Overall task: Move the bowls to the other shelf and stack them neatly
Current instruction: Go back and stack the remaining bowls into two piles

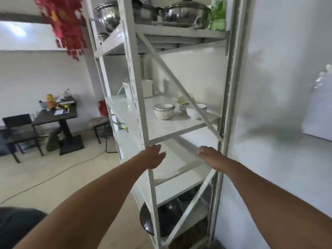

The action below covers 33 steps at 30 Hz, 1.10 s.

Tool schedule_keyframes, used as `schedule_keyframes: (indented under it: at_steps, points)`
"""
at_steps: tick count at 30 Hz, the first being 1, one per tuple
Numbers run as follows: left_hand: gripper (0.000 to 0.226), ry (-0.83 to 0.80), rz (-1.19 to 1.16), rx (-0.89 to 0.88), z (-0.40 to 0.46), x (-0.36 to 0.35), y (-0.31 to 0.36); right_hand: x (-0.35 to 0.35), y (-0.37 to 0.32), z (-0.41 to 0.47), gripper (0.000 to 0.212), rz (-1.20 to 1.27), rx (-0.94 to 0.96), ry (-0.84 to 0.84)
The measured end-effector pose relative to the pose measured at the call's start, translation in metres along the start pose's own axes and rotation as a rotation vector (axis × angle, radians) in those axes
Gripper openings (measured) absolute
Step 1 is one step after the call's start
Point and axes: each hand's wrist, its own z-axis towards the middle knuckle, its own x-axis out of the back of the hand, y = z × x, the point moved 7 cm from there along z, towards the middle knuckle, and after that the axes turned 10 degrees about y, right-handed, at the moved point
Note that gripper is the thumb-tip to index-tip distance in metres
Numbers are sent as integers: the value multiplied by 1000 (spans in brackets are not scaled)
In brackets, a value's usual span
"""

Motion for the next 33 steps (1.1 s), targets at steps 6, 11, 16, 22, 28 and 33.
schedule_keyframes:
  at_steps: [6,11,16,22,28,33]
  points:
    - [57,-10,-67,-3,-52,28,-79,-100,-115,1,61,-78,199,-267]
    - [57,-39,35,194,-80,43,-180,-159,-196,-19,62,-127,346,-448]
    - [57,-30,73,339,-107,53,-268,-209,-269,-18,51,-134,471,-454]
    - [55,-56,156,476,-126,63,-360,-260,-328,6,57,-133,494,-393]
    - [51,-44,217,556,-120,67,-449,-294,-376,29,59,-121,505,-348]
    - [51,-46,264,467,-100,77,-476,-314,-404,56,59,-110,480,-359]
